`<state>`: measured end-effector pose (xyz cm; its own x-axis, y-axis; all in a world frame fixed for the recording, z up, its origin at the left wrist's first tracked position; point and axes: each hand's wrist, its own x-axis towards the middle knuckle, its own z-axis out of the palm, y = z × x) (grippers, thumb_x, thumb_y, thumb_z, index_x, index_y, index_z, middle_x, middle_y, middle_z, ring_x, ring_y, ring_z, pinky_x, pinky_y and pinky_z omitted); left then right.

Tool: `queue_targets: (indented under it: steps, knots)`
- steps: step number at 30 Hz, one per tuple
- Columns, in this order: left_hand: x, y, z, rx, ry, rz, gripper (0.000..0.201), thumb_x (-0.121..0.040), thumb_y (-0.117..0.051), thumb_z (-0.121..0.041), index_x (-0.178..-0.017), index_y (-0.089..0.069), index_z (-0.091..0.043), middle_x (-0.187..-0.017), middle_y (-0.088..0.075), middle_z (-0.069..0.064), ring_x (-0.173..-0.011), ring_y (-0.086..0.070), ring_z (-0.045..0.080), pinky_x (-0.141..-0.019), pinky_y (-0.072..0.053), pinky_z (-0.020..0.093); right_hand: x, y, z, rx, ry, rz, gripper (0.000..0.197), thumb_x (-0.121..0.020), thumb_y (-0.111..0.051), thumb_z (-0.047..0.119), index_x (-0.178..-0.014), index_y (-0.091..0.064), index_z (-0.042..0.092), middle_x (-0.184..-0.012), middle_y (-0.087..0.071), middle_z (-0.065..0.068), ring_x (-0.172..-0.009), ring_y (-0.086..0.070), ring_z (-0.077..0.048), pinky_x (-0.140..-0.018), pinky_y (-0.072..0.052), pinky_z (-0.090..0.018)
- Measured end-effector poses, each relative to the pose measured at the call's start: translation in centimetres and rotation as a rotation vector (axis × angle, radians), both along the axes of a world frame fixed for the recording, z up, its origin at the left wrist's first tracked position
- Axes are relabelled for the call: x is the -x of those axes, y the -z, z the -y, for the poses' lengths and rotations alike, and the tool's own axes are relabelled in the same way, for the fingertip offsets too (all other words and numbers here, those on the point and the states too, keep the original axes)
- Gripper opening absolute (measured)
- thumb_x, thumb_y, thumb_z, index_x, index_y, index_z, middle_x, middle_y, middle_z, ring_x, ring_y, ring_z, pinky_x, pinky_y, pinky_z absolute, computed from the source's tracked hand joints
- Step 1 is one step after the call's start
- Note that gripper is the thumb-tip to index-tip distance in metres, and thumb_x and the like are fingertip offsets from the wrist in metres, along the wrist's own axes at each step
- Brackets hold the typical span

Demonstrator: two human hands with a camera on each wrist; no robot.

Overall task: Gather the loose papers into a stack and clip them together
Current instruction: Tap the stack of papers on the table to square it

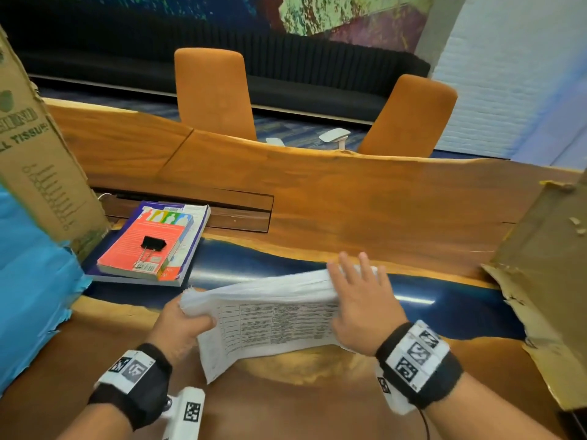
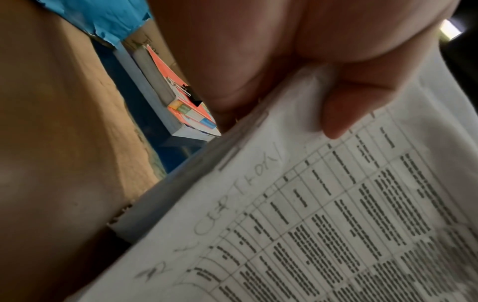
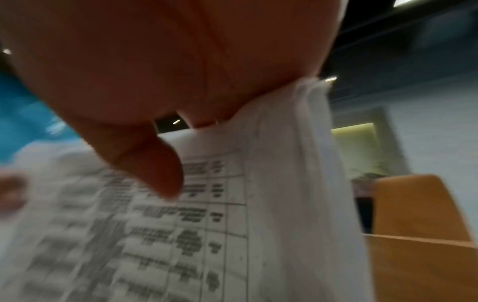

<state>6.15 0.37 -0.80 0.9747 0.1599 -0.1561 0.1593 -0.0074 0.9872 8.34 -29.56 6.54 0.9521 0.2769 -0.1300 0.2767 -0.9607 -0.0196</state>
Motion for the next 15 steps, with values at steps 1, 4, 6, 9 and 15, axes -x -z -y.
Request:
queue_targets:
  steps: [1,4,6,9,15]
  knots:
    - [0.0,0.1,0.0,0.000,-0.001,0.003,0.038,-0.052,-0.060,0.001,-0.090,-0.062,-0.004,-0.071,-0.074,0.002,-0.078,-0.067,0.017,-0.066,-0.050,0.027,0.0,-0.4,-0.7,0.098,-0.009,-0.044,0.089,-0.089,-0.045,0.032,-0.156,0.012,0.019,-0.166,0.011,-0.007,-0.151,0.012,-0.039,-0.121,-0.001,-0.059]
    - [-0.1,0.2,0.0,-0.024,-0.001,0.012,0.038,-0.052,-0.060,0.001,-0.089,-0.062,-0.005,-0.071,-0.074,0.001,-0.080,-0.066,0.018,-0.067,-0.050,0.025,-0.4,-2.3,-2.6,0.089,-0.034,-0.014,0.095,-0.087,-0.047,0.043,-0.155,0.014,0.018,-0.165,0.015,-0.009,-0.149,0.015,-0.042,-0.120,0.002,-0.061]
    - [-0.1,0.1,-0.1,-0.043,0.013,0.006,0.034,-0.058,-0.064,0.007,-0.090,-0.063,-0.004,-0.072,-0.075,-0.003,-0.081,-0.067,0.017,-0.067,-0.049,0.024,-0.8,-2.5,-4.2,0.043,-0.171,0.002,0.098,-0.085,-0.051,0.046,-0.155,0.013,0.022,-0.166,0.012,-0.006,-0.150,0.013,-0.039,-0.120,0.002,-0.060]
    - [-0.1,0.4,-0.2,-0.059,0.009,-0.004,0.035,-0.069,-0.064,0.022,-0.096,-0.062,0.000,-0.082,-0.074,0.006,-0.086,-0.066,0.020,-0.067,-0.049,0.023,-1.8,-1.0,-6.8,0.114,-0.315,-0.067,0.065,-0.090,-0.051,0.040,-0.144,-0.025,0.016,-0.147,-0.040,-0.012,-0.137,-0.035,-0.037,-0.111,-0.029,-0.056]
    - [0.3,2.2,-0.9,-0.152,0.083,-0.102,0.038,-0.068,-0.081,0.001,-0.101,-0.067,-0.013,-0.095,-0.076,0.003,-0.094,-0.069,0.019,-0.075,-0.053,0.029,-3.6,-2.0,-6.1,-0.086,-0.299,-0.088,0.009,-0.094,-0.050,0.016,-0.089,-0.044,0.021,-0.081,-0.060,0.000,-0.077,-0.056,-0.027,-0.064,-0.045,-0.036]
